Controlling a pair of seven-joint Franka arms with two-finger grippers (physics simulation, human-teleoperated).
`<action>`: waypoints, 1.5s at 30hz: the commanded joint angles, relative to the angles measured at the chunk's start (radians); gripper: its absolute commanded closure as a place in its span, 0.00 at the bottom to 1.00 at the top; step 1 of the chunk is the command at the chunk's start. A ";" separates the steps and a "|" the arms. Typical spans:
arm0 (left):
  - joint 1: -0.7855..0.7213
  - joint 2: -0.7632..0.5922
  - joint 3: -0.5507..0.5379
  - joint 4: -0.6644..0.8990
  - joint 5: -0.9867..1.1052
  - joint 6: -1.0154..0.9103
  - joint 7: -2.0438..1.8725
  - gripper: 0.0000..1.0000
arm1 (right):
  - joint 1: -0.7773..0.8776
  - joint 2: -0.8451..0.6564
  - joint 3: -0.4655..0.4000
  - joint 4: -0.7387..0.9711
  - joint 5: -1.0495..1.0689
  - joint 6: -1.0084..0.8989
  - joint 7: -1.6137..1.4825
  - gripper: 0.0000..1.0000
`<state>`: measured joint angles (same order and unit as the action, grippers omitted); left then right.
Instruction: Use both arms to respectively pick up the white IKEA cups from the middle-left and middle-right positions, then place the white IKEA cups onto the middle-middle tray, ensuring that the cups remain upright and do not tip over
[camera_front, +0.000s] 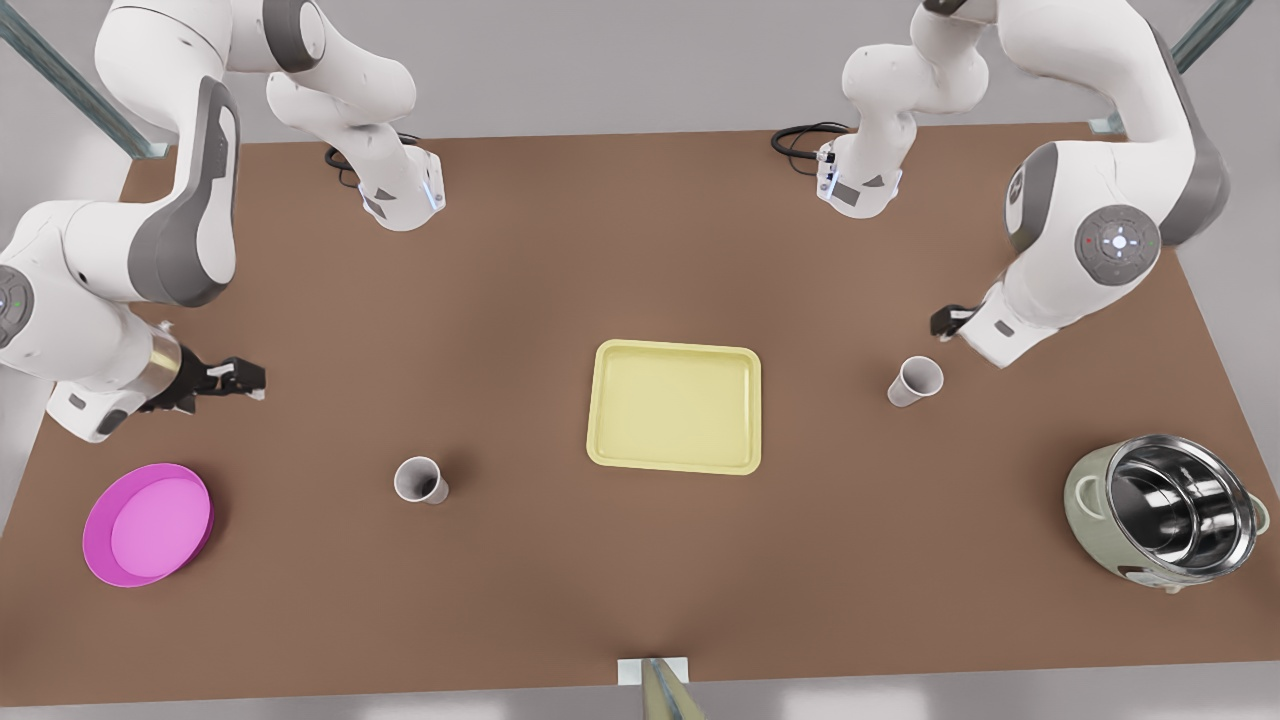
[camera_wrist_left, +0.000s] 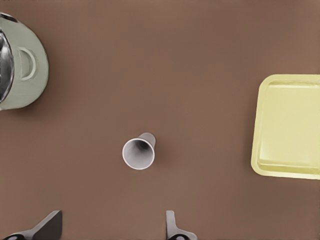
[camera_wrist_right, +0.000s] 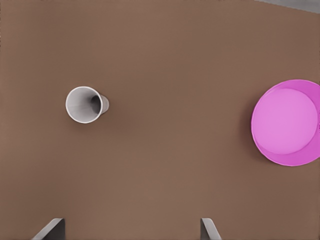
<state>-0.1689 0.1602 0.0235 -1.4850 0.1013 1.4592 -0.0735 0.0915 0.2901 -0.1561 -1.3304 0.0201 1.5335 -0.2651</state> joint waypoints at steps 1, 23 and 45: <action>-0.021 -0.008 0.026 -0.003 -0.043 0.059 0.026 0.00 | -0.006 0.000 0.000 -0.009 0.007 0.059 -0.227 0.00; 0.019 0.157 0.200 -0.658 -0.140 0.747 0.153 0.00 | 0.140 0.302 0.030 -0.303 0.073 0.772 -0.083 0.00; -0.262 0.564 -0.077 0.198 -0.198 0.400 -0.614 0.79 | 0.142 0.366 0.033 -0.311 0.070 0.800 -0.184 0.62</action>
<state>-0.4311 0.7058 -0.0382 -1.3058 -0.1032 1.9229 -0.1797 0.2332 0.6575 -0.1233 -1.6482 0.0918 2.3319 -0.3627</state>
